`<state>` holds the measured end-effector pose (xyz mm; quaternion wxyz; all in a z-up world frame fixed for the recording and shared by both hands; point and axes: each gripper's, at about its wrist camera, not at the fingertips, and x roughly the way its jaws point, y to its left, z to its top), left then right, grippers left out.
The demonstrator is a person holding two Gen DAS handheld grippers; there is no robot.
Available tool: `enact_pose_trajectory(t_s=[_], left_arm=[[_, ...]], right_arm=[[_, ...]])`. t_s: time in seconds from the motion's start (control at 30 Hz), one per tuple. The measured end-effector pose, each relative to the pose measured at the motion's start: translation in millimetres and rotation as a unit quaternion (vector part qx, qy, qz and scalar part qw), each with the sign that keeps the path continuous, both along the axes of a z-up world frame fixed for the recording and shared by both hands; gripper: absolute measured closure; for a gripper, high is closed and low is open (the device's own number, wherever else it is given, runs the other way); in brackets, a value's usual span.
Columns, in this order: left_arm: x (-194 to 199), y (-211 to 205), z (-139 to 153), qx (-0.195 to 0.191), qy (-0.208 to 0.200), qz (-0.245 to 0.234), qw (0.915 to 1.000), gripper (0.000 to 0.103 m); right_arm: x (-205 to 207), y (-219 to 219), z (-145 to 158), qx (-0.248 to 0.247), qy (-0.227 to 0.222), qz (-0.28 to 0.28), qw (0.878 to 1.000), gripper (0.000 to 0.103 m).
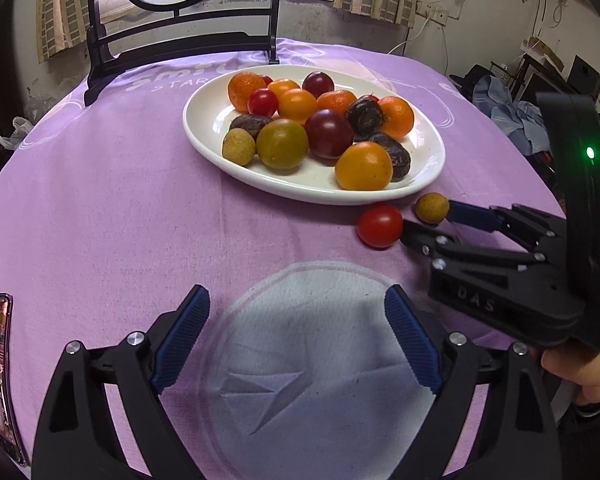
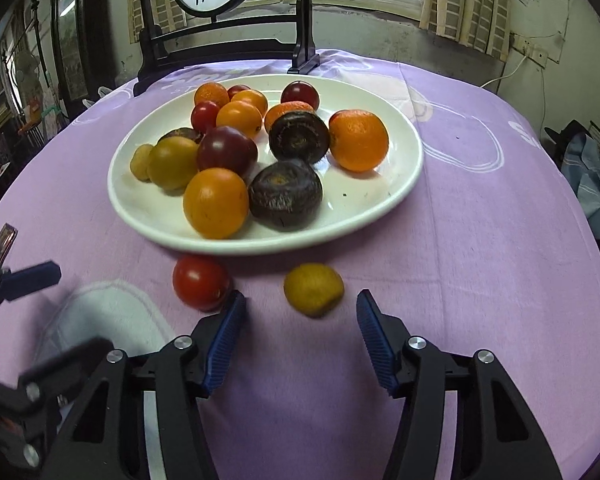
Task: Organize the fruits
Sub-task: 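Grasp a small yellow fruit with the right tool while the left tool grasps a red cherry tomato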
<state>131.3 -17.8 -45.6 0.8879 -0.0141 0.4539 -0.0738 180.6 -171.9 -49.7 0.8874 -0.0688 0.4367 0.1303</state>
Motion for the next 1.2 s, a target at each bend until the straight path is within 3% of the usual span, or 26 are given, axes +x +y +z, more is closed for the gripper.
enact_pose_trajectory(t_s=[0.13, 0.33, 0.73, 0.9, 1.07, 1.2], left_arm=[[-0.2, -0.8, -0.1, 0.001, -0.001, -0.002, 1.0000, 0.015], [-2.7, -4.5, -0.6, 0.008, -0.004, -0.006, 0.9999, 0.014], [-3.9, -13.1, -7.0, 0.019, -0.011, -0.018, 0.9996, 0.014], [2.9, -17.9, -13.2, 0.003, 0.016, -0.015, 0.9997, 0.014], [15.9, -42.4, -18.4, 0.046, 0.021, -0.025, 0.9984, 0.015], [32.3, -56.5, -17.0, 0.046, 0.024, -0.018, 0.9985, 0.018]], right_arm=[[0.4, -7.0, 1.4, 0.005, -0.007, -0.021, 1.000, 0.074], [-11.8, -19.2, 3.9, 0.025, 0.000, -0.031, 0.999, 0.074], [-50.2, -25.6, 19.5, 0.027, -0.027, -0.022, 0.999, 0.074], [-46.9, -44.8, 22.5, 0.049, -0.021, -0.041, 0.998, 0.074], [-48.8, -50.5, 28.2, 0.065, -0.022, -0.036, 0.997, 0.074], [-52.9, -53.0, 35.5, 0.074, -0.031, -0.033, 0.996, 0.074]])
